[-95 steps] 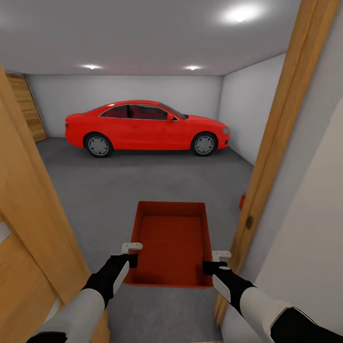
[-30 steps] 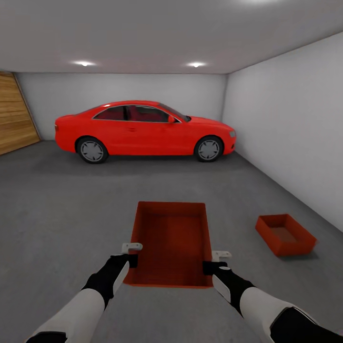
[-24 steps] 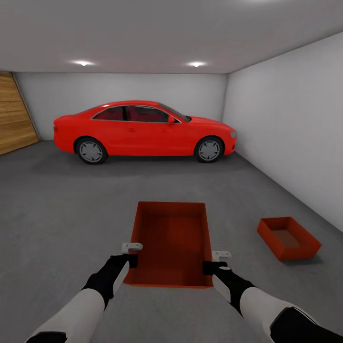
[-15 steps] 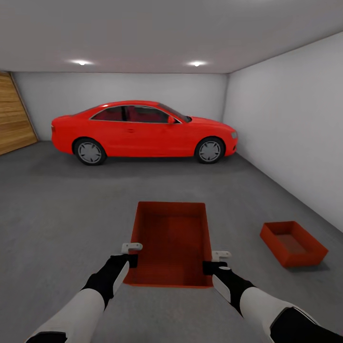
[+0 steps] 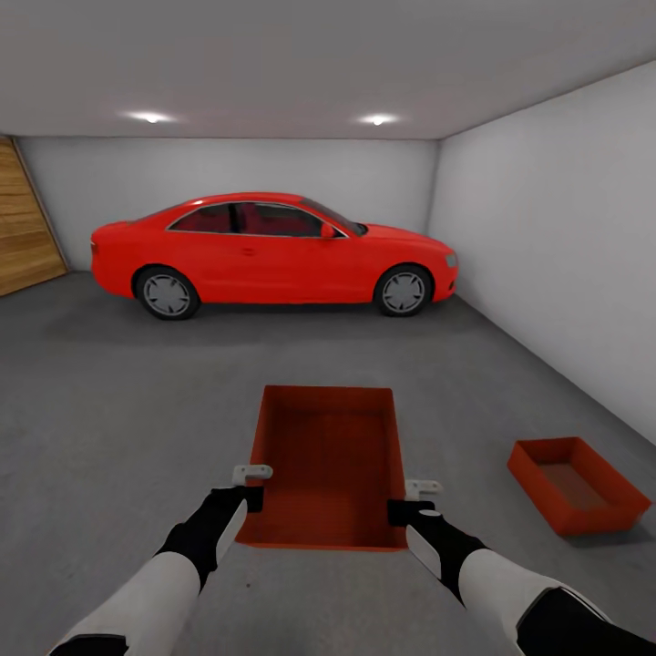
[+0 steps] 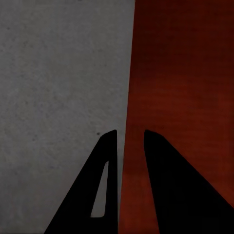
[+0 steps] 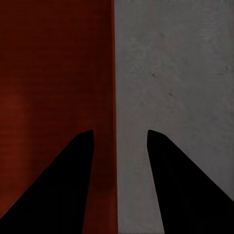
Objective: Move the two storage containers from the living room to the garage. In the garage, place one container on the floor and stack the other container on top of it (either order is fine).
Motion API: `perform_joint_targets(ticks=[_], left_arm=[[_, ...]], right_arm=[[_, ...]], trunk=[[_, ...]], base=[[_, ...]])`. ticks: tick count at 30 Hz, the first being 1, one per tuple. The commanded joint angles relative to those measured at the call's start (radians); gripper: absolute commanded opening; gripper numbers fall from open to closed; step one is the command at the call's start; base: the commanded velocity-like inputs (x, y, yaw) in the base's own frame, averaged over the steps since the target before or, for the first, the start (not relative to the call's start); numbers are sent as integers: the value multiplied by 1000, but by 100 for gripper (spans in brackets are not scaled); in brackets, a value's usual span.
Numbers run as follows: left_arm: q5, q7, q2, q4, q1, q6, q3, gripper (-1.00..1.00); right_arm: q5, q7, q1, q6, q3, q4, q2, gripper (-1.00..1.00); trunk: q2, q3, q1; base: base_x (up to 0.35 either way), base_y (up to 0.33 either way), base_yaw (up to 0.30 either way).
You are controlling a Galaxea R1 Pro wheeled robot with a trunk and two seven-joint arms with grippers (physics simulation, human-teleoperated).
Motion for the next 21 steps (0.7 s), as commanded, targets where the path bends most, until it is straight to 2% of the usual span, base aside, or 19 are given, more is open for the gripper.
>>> perform_joint_targets(ticks=[1,21], left_arm=[[2,7,0,2,0,7,-5,-100],[2,6,0,2,0,7,-5,-100]], right_arm=[[22,-21,-2,3,-4,-4,-29,-100],[22,-21,-2,3,-4,-4,-29,-100]], trunk=[[-2,-2,1],[-2,-2,1]], base=[[321,0,0],[322,0,0]])
